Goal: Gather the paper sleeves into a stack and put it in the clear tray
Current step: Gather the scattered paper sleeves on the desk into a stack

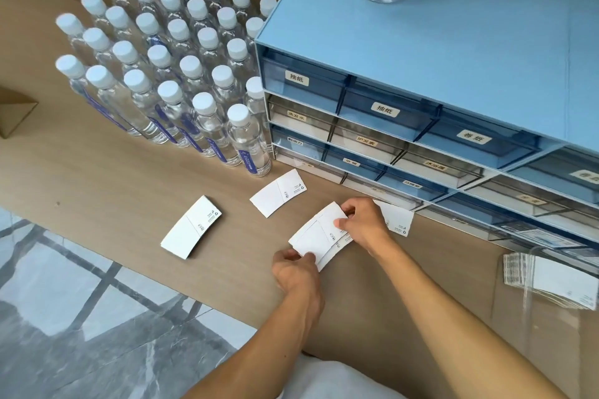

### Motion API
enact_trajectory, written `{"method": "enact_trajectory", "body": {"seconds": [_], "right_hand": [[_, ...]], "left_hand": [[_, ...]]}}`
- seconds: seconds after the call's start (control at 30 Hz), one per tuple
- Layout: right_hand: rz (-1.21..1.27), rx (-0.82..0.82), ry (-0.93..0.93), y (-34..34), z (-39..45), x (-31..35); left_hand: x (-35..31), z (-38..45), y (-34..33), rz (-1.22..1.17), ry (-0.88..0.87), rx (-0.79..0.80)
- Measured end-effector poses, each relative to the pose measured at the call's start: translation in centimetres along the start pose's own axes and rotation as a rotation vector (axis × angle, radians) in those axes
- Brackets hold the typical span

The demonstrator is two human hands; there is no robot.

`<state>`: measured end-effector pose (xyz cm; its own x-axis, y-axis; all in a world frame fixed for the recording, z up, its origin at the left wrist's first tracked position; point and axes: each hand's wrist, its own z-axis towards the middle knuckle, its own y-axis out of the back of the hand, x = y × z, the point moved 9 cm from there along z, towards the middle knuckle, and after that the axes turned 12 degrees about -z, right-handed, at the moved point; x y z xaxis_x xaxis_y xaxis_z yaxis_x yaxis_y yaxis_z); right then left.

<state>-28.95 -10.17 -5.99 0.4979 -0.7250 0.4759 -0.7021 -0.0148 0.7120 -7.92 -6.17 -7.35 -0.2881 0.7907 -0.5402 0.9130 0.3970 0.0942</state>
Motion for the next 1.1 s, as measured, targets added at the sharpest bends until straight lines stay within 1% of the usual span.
{"method": "enact_trajectory", "body": {"seconds": [0.13, 0.27, 0.4, 0.57, 0.67, 0.87, 1.0, 1.1], "right_hand": [[0.227, -0.077, -0.107, 1.2, -1.6, -2.8], [0.411, -0.184, -0.246, 2.7, -2.9, -6.7], [0.463, -0.276, -0.357, 4.7, -3.5, -10.1], [0.437, -0.330, -0.424, 6.8, -3.2, -12.4], [0.463, -0.350, -0.477, 6.8, -2.8, -13.2], [0.435, -0.346, -0.502, 6.1, -2.0, -13.8], [0.428, -0.357, -0.525, 6.1, -1.9, -14.2], [0.454, -0.379, -0.512, 6.0, -2.2, -14.2]], "left_hand": [[-1.7, -0.4, -1.3, 0.080, -0.165, 0.076], [-2.6, -1.5, -4.3, 0.227, -0.286, 0.217], [-3.1, -2.6, -8.2, 0.489, -0.392, 0.298], [-2.9, -3.4, -12.9, 0.694, -0.462, 0.390], [-2.8, -3.1, -14.4, 0.770, -0.448, 0.401], [-2.5, -2.6, -14.9, 0.880, -0.427, 0.328], [-2.2, -2.3, -14.9, 0.890, -0.418, 0.339], [-1.9, -2.0, -14.8, 0.854, -0.397, 0.364]]}}
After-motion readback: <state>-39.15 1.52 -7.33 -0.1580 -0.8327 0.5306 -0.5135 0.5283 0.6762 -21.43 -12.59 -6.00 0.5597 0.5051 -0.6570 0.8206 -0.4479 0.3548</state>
